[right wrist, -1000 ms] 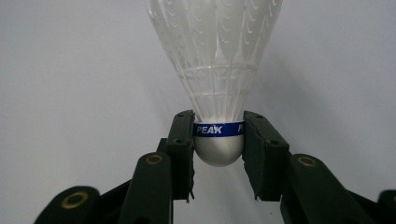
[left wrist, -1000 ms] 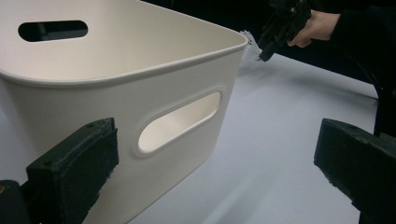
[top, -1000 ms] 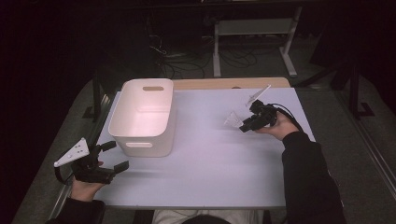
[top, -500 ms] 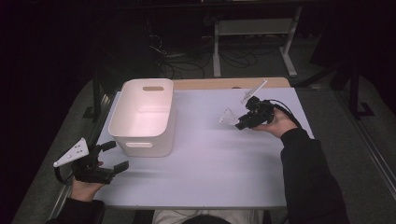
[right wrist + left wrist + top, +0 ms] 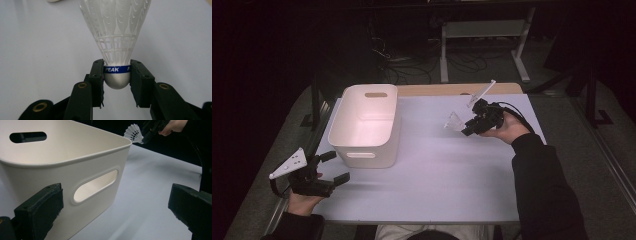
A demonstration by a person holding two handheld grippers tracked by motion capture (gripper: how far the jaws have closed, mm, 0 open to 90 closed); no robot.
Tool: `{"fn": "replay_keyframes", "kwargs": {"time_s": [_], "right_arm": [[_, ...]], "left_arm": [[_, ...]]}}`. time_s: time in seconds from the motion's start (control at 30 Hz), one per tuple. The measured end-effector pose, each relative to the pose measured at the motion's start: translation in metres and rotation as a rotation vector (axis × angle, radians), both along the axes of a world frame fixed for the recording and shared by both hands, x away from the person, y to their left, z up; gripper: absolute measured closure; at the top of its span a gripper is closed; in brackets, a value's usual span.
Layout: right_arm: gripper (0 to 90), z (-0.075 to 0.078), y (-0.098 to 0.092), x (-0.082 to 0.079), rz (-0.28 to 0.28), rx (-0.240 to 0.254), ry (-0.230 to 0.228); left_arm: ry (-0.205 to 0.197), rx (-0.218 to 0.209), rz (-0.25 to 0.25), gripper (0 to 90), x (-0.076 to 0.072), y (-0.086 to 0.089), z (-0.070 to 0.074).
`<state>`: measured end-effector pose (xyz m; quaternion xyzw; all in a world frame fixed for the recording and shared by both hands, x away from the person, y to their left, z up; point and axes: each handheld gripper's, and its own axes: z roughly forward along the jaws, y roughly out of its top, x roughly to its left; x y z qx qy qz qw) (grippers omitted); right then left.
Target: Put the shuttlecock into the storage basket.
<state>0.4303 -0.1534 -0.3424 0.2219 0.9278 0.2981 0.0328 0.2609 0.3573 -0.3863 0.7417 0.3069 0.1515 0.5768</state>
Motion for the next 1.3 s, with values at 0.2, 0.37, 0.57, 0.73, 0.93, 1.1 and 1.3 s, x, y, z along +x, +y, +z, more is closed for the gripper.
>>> {"fn": "replay_keyframes", "kwargs": {"time_s": [0.2, 0.37, 0.57, 0.73, 0.93, 1.1, 1.3], "right_arm": [[64.1, 0.007, 0.004, -0.001, 0.006, -0.009, -0.015], [64.2, 0.012, 0.007, -0.002, 0.014, -0.008, -0.024], [64.2, 0.019, 0.012, -0.003, 0.026, -0.008, -0.026], [64.2, 0.023, 0.017, -0.004, 0.036, -0.006, -0.033], [64.2, 0.030, 0.021, -0.004, 0.048, -0.014, -0.043], [64.2, 0.037, 0.025, -0.004, 0.058, -0.004, -0.053], [64.2, 0.042, 0.031, -0.004, 0.073, 0.007, -0.065]], "left_arm": [[0.000, 0.001, 0.001, 0.0, 0.000, 0.000, 0.000], [0.001, 0.002, -0.001, 0.0, 0.000, 0.000, 0.000], [0.001, 0.002, 0.001, 0.0, 0.000, 0.000, 0.000], [0.001, 0.002, 0.001, 0.0, 0.000, 0.000, 0.000], [0.001, 0.001, 0.001, 0.0, 0.000, 0.000, 0.000], [0.001, 0.002, 0.000, 0.0, 0.000, 0.000, 0.000], [0.001, 0.001, 0.001, 0.0, 0.000, 0.000, 0.000]]}}
